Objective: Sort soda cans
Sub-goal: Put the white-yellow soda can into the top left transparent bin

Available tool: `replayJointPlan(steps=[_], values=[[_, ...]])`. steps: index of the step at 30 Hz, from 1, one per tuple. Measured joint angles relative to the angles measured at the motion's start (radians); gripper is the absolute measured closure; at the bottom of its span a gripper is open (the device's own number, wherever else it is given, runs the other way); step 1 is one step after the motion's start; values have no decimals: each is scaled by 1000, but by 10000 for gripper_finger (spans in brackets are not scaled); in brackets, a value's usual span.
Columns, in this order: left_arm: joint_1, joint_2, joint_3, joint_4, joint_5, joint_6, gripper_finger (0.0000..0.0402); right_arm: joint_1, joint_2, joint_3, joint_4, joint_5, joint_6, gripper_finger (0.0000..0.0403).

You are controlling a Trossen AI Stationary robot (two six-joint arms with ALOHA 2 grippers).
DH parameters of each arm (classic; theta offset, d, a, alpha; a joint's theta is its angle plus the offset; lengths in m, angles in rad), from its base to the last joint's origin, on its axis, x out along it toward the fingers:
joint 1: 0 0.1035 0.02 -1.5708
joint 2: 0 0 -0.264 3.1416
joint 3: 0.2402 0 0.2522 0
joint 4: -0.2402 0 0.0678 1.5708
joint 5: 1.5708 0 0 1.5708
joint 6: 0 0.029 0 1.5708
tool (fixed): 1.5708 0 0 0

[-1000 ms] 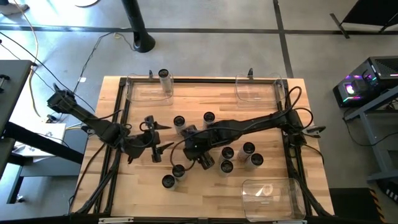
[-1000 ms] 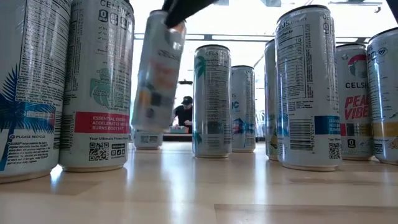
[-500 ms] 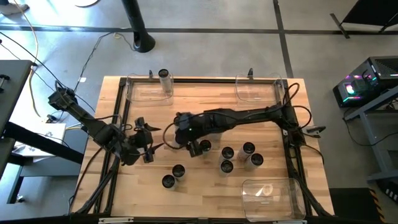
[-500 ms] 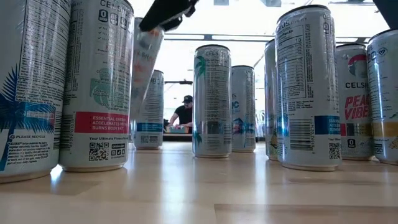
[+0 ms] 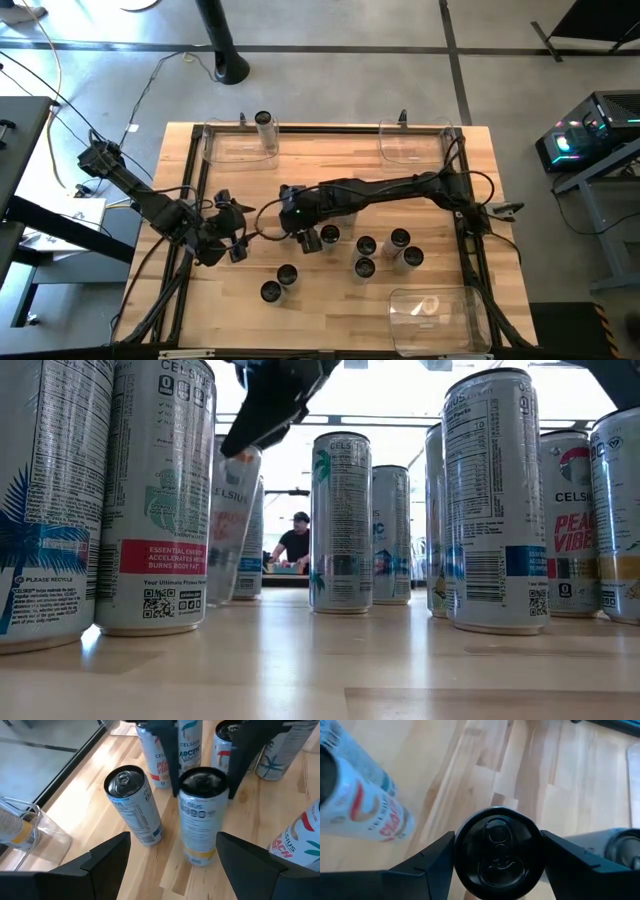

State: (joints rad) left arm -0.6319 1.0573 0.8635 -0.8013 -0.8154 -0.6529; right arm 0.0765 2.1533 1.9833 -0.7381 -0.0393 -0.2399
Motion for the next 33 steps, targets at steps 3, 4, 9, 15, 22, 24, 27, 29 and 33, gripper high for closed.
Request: replayJointPlan(steps=[3,4,9,15,22,24,27,29,33], values=[[0,0,0,1,-5,0,115,0,11,2,3,-3,-2,162],[0,0,0,1,-6,0,115,-1,14,3,3,-4,-1,162],[0,0,0,2,-8,1,115,-1,16,3,10,-3,-4,153],[0,0,0,2,-6,8,115,2,22,0,35,2,-15,107],[0,0,0,-1,1,8,115,2,23,-1,107,2,-7,101],[0,0,0,-4,1,9,115,3,22,-1,109,2,-12,101],[0,0,0,-4,-29,-14,115,3,-2,-1,92,34,31,100],[0,0,0,-5,-77,-44,115,5,-33,-1,74,58,46,100],[7,0,0,3,-129,-50,115,11,-123,-1,-20,94,48,99]])
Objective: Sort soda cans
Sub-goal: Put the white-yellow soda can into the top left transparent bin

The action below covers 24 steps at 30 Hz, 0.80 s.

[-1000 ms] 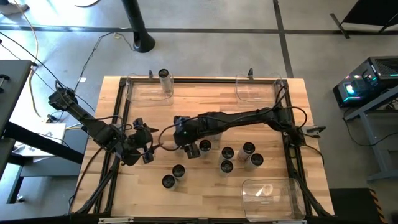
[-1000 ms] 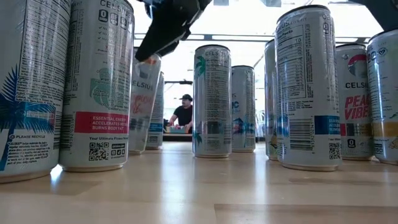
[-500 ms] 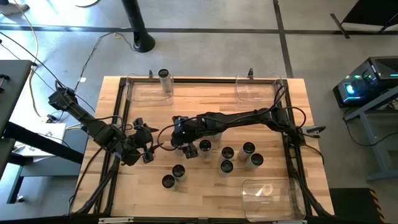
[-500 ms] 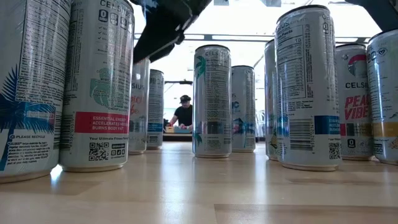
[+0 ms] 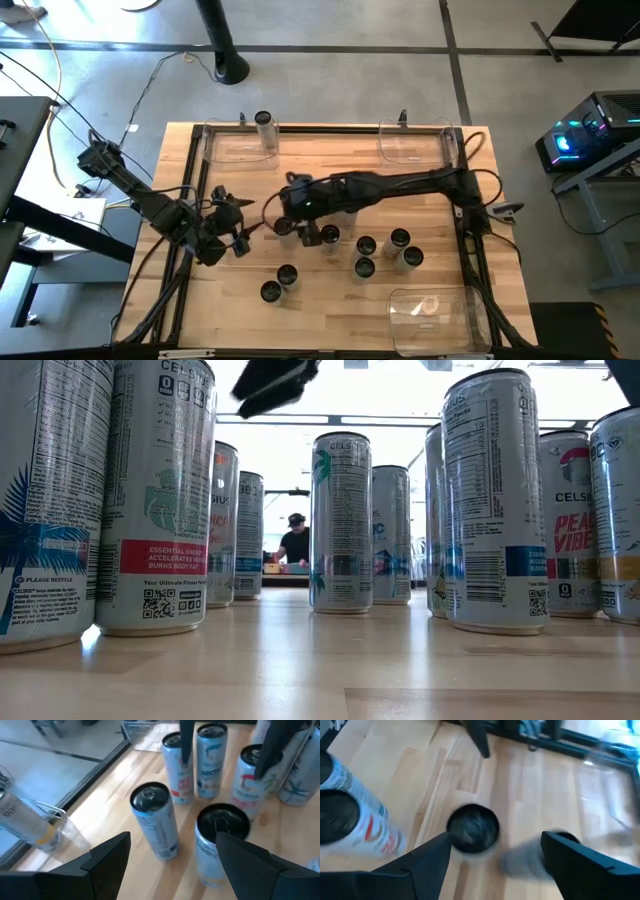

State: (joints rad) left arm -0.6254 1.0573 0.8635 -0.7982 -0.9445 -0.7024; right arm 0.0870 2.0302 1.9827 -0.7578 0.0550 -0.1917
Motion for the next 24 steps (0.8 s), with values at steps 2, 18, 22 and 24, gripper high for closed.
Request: replayJointPlan(steps=[2,18,22,24], values=[[5,0,0,25,0,15,115,3,-46,-2,-89,5,0,99],[41,2,-187,387,191,385,114,255,-745,-789,194,370,404,98],[100,2,-188,431,239,408,109,325,-846,-910,341,486,419,98],[133,2,-188,440,300,427,102,348,-873,-949,391,521,408,98]])
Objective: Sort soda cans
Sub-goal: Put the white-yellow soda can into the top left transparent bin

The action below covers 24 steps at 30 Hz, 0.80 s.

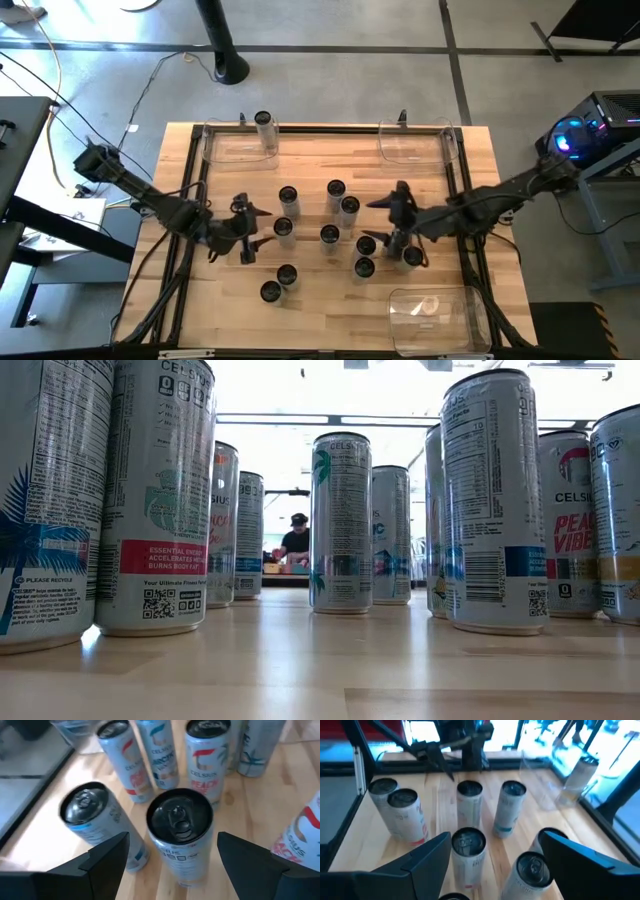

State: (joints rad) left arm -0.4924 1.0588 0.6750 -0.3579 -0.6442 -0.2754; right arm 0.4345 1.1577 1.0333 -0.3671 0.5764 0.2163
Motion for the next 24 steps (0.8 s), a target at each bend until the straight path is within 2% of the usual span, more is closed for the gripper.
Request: replayJointPlan(steps=[5,10,24], values=[[77,1,0,41,136,62,90,30,-12,-92,191,62,-61,98],[120,16,0,50,173,103,89,31,1,-165,353,20,-144,98],[134,134,0,146,173,123,89,31,0,-173,387,7,-157,98]])
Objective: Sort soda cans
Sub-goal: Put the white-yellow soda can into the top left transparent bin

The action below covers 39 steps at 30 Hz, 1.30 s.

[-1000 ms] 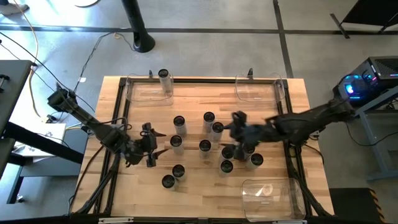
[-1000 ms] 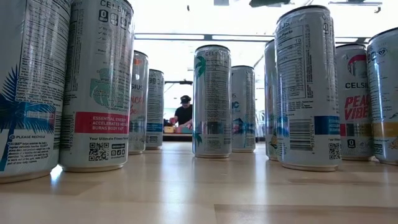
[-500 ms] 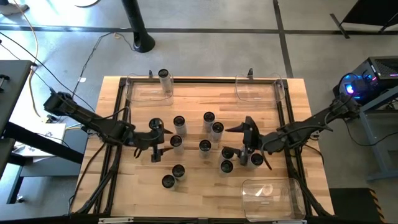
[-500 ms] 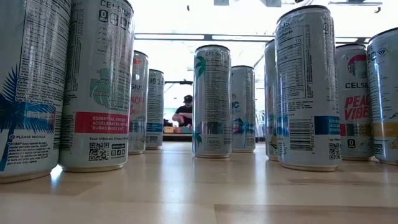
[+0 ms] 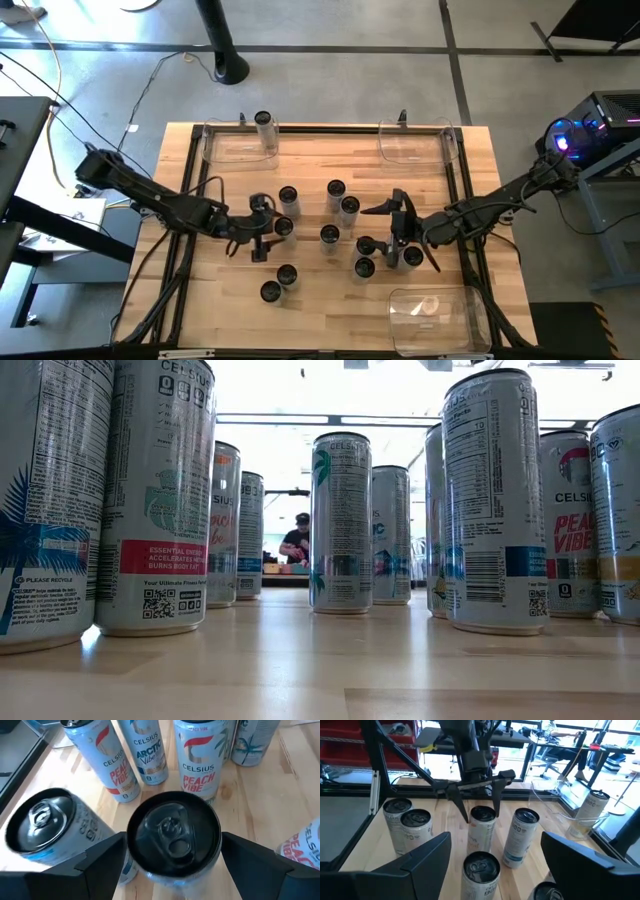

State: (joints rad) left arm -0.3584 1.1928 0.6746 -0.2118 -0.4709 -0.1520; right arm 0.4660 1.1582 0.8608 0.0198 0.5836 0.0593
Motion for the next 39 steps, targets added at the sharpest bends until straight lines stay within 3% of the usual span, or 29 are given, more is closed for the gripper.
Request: replayJointPlan(steps=[7,13,22,26,30,34,39], values=[[0,68,0,43,7,-12,96,0,0,0,0,0,3,98],[0,61,-2,56,29,-64,154,0,0,0,0,0,3,98],[-46,-107,38,27,-11,-135,161,-1,0,0,0,0,-15,98],[-57,-208,130,-97,-47,-215,161,-1,0,0,-12,0,-15,98],[-61,-284,220,-334,-119,-332,161,0,0,0,-19,0,-15,98],[-43,-337,279,-526,-254,-399,161,0,0,0,-23,0,-15,98],[24,-388,297,-552,-427,-341,161,0,0,0,-21,0,-15,98]])
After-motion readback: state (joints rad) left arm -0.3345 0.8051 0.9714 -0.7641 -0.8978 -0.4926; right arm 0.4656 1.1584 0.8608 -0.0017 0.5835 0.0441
